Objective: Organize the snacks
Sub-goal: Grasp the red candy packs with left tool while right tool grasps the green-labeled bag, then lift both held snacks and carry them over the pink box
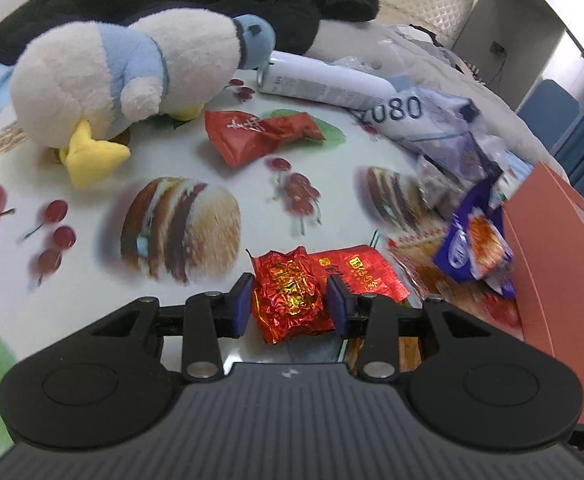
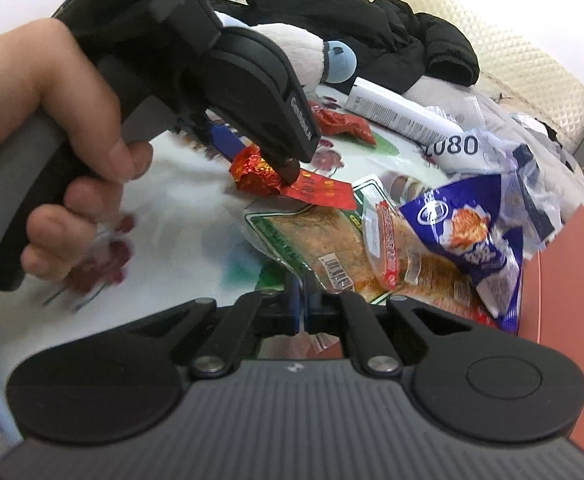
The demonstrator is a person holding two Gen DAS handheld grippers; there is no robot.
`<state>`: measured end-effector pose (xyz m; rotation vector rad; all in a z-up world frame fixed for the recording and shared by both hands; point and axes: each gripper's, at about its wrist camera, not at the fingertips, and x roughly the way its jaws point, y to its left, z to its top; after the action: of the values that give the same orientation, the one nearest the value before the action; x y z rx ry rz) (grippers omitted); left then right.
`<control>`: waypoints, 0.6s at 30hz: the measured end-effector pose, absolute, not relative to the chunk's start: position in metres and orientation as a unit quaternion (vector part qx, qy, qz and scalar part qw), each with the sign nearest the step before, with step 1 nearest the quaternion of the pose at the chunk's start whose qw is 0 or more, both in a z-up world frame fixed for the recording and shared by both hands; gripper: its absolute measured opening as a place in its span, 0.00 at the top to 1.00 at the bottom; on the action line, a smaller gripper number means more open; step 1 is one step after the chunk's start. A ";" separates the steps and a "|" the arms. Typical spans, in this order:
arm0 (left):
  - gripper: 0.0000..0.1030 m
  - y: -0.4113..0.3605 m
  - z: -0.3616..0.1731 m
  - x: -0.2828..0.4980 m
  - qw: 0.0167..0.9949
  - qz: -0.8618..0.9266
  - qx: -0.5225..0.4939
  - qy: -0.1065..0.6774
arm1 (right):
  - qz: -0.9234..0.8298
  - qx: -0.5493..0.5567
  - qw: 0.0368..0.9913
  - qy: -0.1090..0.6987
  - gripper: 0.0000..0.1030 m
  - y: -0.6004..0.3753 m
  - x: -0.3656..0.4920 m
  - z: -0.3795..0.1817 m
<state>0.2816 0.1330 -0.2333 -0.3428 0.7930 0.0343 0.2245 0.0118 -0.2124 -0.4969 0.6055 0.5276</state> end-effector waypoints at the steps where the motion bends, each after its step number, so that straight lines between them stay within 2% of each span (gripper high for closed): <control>1: 0.57 0.128 -0.231 0.274 0.910 0.014 -0.162 0.382 | 0.258 -0.241 0.889 0.293 0.96 0.008 0.217 -0.211; 12: 0.57 0.114 -0.236 0.178 0.894 0.026 -0.201 0.400 | 0.288 -0.240 0.871 0.319 0.96 -0.041 0.148 -0.194; 18: 0.57 0.103 -0.238 0.158 0.898 0.025 -0.187 0.397 | 0.288 -0.236 0.863 0.342 0.92 -0.070 0.122 -0.192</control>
<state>0.1584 0.1034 -0.2379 -0.3880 0.8231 0.0509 0.1220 -0.0698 -0.1919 -0.4950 0.7163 0.6039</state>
